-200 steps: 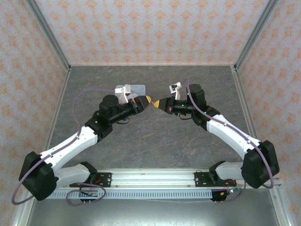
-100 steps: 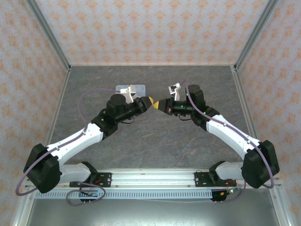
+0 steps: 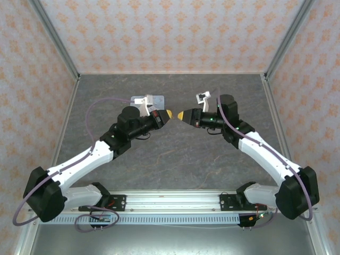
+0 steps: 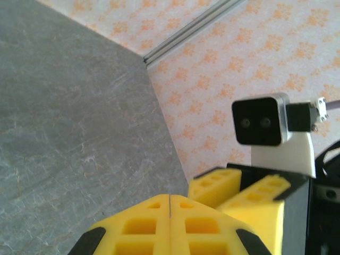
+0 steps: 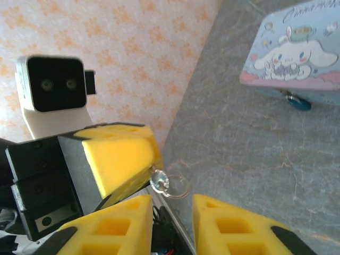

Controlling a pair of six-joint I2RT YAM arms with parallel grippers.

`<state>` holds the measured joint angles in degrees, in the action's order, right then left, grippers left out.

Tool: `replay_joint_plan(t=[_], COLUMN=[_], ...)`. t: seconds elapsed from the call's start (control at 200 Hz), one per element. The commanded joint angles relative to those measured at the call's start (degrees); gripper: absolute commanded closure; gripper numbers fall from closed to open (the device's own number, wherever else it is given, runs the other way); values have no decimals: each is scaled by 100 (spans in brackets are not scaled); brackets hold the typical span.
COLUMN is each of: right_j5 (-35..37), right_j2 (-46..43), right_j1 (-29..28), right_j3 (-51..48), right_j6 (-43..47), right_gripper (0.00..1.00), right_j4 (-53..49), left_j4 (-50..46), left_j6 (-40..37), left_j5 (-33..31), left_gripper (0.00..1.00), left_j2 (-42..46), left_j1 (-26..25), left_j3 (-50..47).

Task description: Unlock a padlock with a key

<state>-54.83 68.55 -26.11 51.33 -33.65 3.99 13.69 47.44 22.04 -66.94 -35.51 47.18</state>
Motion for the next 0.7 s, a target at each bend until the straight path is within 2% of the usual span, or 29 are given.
replay_joint_plan(t=[0.0, 0.125, 0.24, 0.485, 0.696], right_j5=[-598, -965, -1012, -933, -897], right_j2=[-228, -240, -243, 40, 269], right_j1=[138, 139, 81, -153, -237], right_j3=[-199, -341, -343, -356, -264], right_j6=[-90, -409, -346, -301, -281], right_gripper=[67, 58, 54, 56, 61], right_j4=[791, 1656, 1676, 1701, 1672], left_j4=[-38, 110, 174, 371, 353], left_j6=[-731, -824, -765, -574, -543], left_j5=[160, 408, 407, 450, 450], left_gripper=[100, 100, 100, 100, 100], left_j2=[256, 271, 219, 119, 113], left_j1=[17, 20, 17, 18, 22], left_j3=[193, 212, 206, 198, 222])
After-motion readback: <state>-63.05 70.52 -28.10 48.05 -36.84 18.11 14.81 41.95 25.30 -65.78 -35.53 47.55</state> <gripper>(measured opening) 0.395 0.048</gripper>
